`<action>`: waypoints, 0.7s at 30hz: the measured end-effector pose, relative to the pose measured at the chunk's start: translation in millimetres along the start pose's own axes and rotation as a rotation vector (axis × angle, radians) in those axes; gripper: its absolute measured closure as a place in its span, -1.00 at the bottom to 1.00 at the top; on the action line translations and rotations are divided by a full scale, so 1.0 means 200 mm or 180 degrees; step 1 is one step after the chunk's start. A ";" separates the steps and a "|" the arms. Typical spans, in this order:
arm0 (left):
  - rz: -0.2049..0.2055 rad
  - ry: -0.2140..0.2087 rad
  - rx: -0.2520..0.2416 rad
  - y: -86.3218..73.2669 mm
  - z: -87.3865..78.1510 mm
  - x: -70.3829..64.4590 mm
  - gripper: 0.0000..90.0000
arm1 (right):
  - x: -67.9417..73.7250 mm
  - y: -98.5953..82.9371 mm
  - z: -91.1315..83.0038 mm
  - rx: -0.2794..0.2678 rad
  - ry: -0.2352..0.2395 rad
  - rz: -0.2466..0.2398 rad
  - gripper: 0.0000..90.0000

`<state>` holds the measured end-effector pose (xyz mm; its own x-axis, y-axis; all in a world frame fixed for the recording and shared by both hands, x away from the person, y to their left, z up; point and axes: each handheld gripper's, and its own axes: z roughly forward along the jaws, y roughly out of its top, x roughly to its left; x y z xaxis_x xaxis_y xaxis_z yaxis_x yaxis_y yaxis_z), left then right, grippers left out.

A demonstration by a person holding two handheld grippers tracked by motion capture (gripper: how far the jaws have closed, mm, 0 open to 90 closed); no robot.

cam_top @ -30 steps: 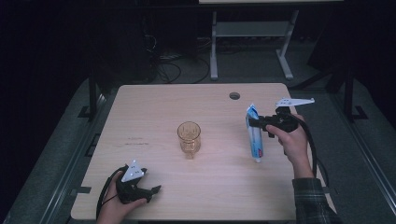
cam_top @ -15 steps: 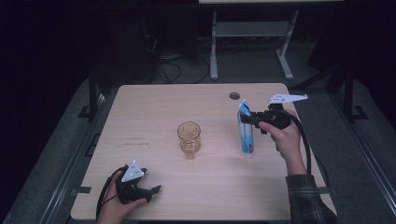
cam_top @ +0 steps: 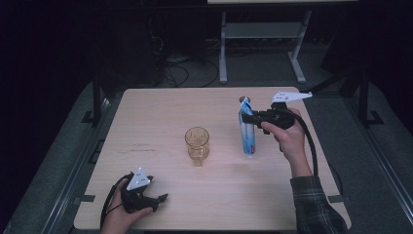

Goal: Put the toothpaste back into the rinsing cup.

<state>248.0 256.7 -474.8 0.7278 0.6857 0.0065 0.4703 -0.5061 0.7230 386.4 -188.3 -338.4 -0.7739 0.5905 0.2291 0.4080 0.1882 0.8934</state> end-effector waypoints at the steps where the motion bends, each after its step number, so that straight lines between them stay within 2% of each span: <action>1: 0.0001 0.0001 0.0001 0.00 0.00 0.00 -0.70 | 0.00 0.01 0.01 -0.0003 0.0009 -0.0009 0.60; 21: -0.0002 0.0000 -0.0003 0.00 0.00 0.00 -0.70 | 0.12 0.20 0.13 -0.0088 0.0188 -0.0221 0.60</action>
<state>247.3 256.5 -474.9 0.7277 0.6859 0.0061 0.4702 -0.5053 0.7236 396.7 -145.6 -307.8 -0.8274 0.5292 0.1880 0.3396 0.2048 0.9180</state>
